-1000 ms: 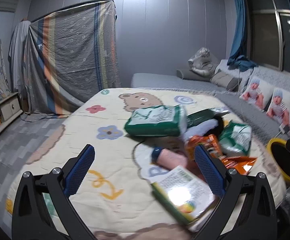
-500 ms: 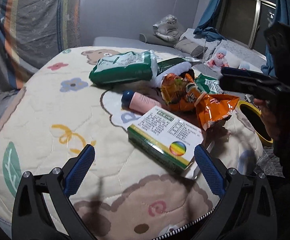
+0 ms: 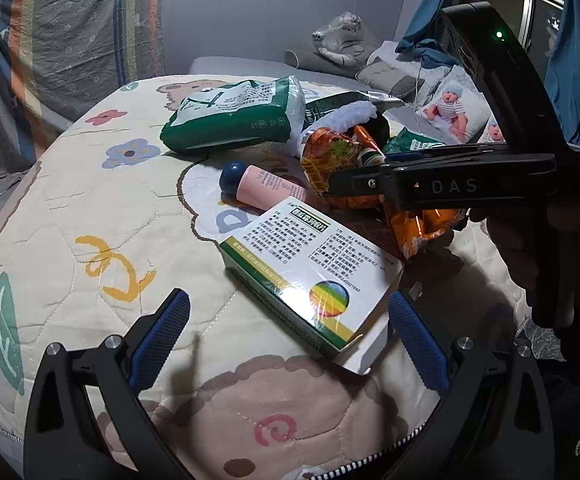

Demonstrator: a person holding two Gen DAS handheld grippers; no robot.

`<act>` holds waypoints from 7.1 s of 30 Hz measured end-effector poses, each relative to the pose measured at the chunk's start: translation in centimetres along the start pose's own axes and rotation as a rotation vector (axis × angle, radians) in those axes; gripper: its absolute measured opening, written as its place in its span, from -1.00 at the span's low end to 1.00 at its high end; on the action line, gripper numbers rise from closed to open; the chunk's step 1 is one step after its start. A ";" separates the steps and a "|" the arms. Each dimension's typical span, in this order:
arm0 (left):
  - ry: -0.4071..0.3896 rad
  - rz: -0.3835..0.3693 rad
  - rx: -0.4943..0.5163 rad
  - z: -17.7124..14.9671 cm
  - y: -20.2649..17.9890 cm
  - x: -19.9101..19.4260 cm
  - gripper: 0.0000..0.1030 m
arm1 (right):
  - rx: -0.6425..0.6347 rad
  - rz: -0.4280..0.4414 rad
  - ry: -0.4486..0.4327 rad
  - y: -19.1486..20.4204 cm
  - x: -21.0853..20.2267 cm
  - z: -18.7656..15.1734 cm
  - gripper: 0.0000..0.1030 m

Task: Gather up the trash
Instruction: 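Grasp the orange snack bag with the right gripper while the left gripper approaches the medicine box, then grasp the white-green medicine box with the left gripper and lift it, then carry the snack bag and medicine box over the yellow bin with both grippers, then open both grippers to drop the items into the yellow bin, then grasp the green tissue pack with the right gripper while the left gripper grasps the white foam net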

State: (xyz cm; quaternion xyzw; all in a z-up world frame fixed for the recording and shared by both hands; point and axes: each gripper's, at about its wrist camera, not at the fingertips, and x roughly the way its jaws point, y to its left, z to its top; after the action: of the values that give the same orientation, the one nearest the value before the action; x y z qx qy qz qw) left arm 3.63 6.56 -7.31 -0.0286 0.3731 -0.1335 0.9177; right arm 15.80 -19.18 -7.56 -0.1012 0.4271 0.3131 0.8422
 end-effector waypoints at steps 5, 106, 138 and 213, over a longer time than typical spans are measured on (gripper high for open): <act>0.034 -0.001 -0.025 1.2 -0.6 0.7 0.85 | 0.042 0.030 -0.052 -1.4 -1.6 -0.1 -0.51; -0.049 -0.519 0.366 14.5 -35.2 12.5 0.40 | 0.800 -0.625 -0.468 -27.5 -24.0 -24.9 -0.52; 0.035 -0.487 0.305 13.2 -38.8 18.0 0.62 | 0.925 -0.631 -0.407 -30.6 -22.8 -27.6 -0.31; -0.162 -0.159 0.174 10.4 4.8 4.6 0.84 | 0.017 -0.024 -0.380 -7.3 -9.5 -2.1 0.84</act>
State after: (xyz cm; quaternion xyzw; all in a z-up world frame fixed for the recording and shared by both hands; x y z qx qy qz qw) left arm 15.09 9.42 -3.68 0.0111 0.2812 -0.2347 0.9305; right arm 14.73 -29.98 -2.09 -0.0381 0.2620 0.3128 0.9121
